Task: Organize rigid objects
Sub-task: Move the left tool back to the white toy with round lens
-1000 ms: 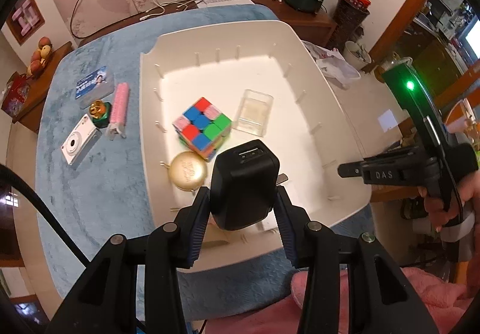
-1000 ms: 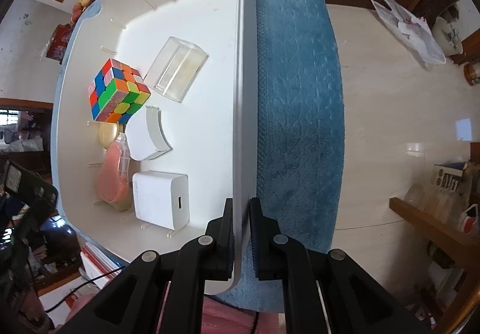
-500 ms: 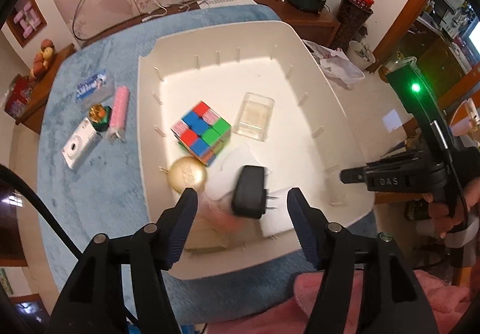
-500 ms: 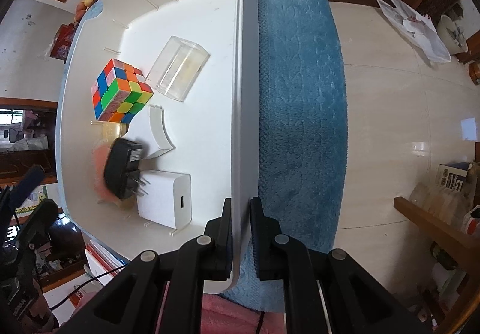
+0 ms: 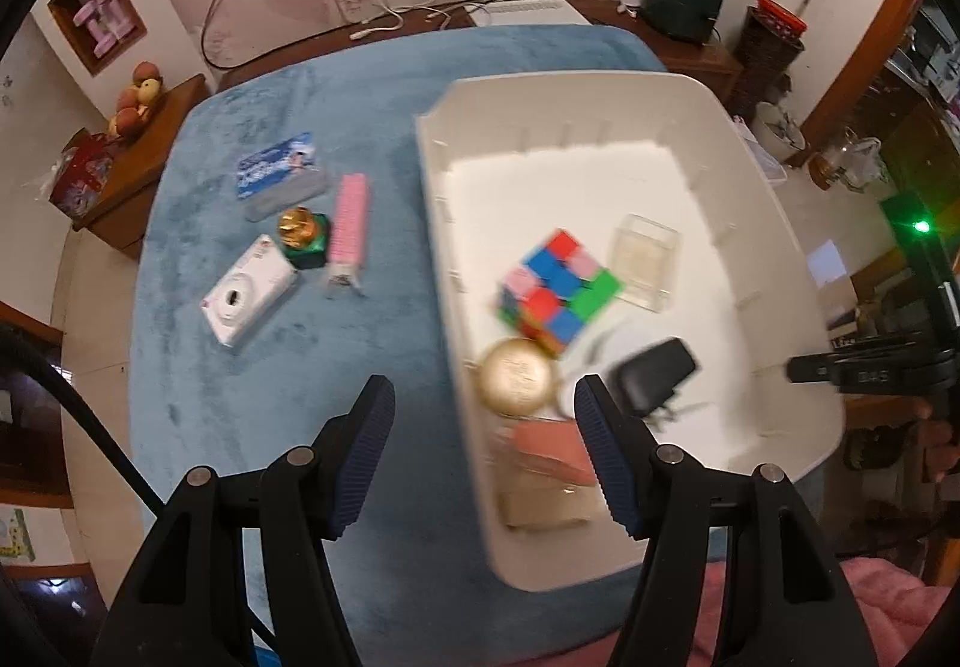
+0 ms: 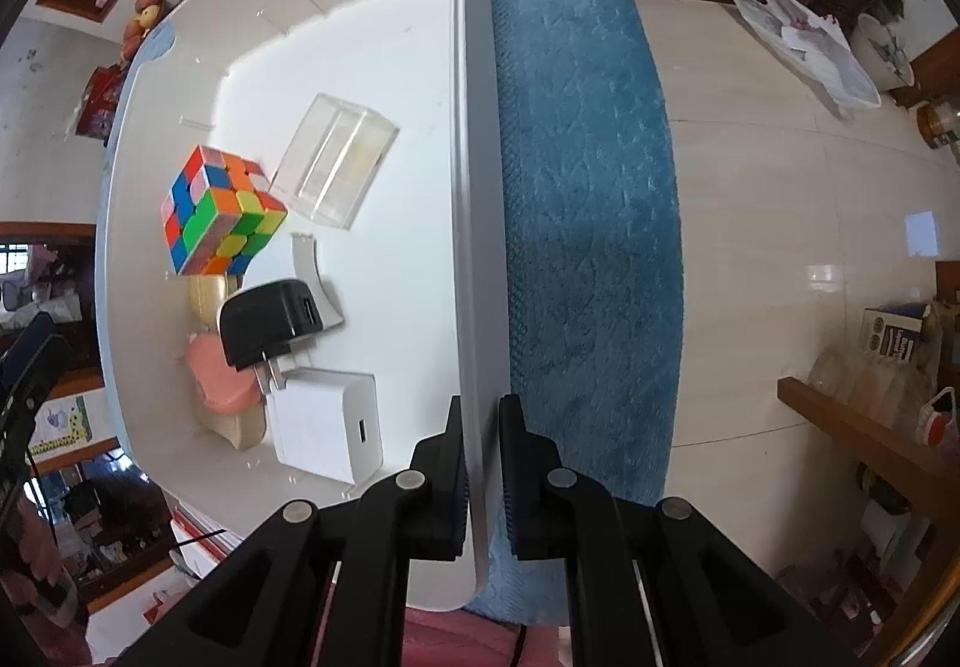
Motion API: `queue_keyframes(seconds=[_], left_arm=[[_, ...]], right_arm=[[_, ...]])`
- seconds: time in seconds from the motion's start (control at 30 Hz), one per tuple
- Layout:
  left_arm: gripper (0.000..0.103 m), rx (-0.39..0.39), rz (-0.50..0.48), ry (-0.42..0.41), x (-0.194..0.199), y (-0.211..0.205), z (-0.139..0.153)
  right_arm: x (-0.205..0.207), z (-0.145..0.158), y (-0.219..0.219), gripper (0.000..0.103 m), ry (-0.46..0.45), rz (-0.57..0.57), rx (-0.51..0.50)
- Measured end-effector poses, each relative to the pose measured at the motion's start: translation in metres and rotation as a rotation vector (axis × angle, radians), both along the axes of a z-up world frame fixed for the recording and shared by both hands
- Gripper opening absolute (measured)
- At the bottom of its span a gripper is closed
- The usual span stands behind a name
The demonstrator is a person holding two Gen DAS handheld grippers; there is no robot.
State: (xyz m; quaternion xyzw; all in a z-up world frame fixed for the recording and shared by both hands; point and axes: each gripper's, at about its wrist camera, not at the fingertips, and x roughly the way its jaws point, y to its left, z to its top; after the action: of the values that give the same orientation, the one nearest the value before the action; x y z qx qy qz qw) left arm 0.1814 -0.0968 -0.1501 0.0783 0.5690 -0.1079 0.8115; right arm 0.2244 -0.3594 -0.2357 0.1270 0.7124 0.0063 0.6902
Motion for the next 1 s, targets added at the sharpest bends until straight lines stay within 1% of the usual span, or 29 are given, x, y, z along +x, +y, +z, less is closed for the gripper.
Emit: queue_keyframes(seconds=[0.1, 0.23, 0.3, 0.37, 0.5, 0.6, 0.67, 0.73, 0.87, 0.93, 1.0], left_arm=[[0.066, 0.024, -0.014, -0.003, 0.011, 0.018, -0.003], [0.066, 0.059, -0.039, 0.022, 0.028, 0.041, -0.011], [0.066, 0.070, -0.049, 0.046, 0.037, 0.053, -0.016], [0.066, 0.070, -0.030, 0.085, 0.048, 0.066, -0.021], [0.066, 0.025, 0.026, 0.176, 0.072, 0.090, -0.030], [0.066, 0.033, 0.036, 0.201, 0.089, 0.102, -0.036], [0.066, 0.049, 0.021, 0.213, 0.101, 0.109, -0.041], [0.070, 0.066, 0.006, 0.229, 0.112, 0.114, -0.047], [0.072, 0.083, -0.017, 0.277, 0.133, 0.127, -0.064], [0.079, 0.098, -0.035, 0.295, 0.141, 0.132, -0.074], [0.079, 0.135, -0.059, 0.303, 0.148, 0.135, -0.085]], right_arm=[[0.004, 0.002, 0.000, 0.009, -0.001, -0.004, -0.016], [0.010, 0.003, 0.000, 0.009, 0.002, -0.005, -0.037], [0.011, 0.003, 0.001, 0.009, 0.004, -0.008, -0.046], [0.013, 0.003, 0.002, 0.009, 0.007, -0.007, -0.057], [0.017, 0.002, 0.003, 0.009, 0.025, -0.003, -0.082], [0.020, 0.001, 0.004, 0.009, 0.035, -0.001, -0.098], [0.021, 0.000, 0.007, 0.009, 0.042, -0.002, -0.105], [0.024, -0.001, 0.010, 0.009, 0.053, -0.006, -0.113], [0.029, -0.002, 0.012, 0.009, 0.072, -0.022, -0.140], [0.030, -0.003, 0.011, 0.009, 0.079, -0.038, -0.146], [0.032, -0.004, 0.010, 0.009, 0.087, -0.050, -0.151]])
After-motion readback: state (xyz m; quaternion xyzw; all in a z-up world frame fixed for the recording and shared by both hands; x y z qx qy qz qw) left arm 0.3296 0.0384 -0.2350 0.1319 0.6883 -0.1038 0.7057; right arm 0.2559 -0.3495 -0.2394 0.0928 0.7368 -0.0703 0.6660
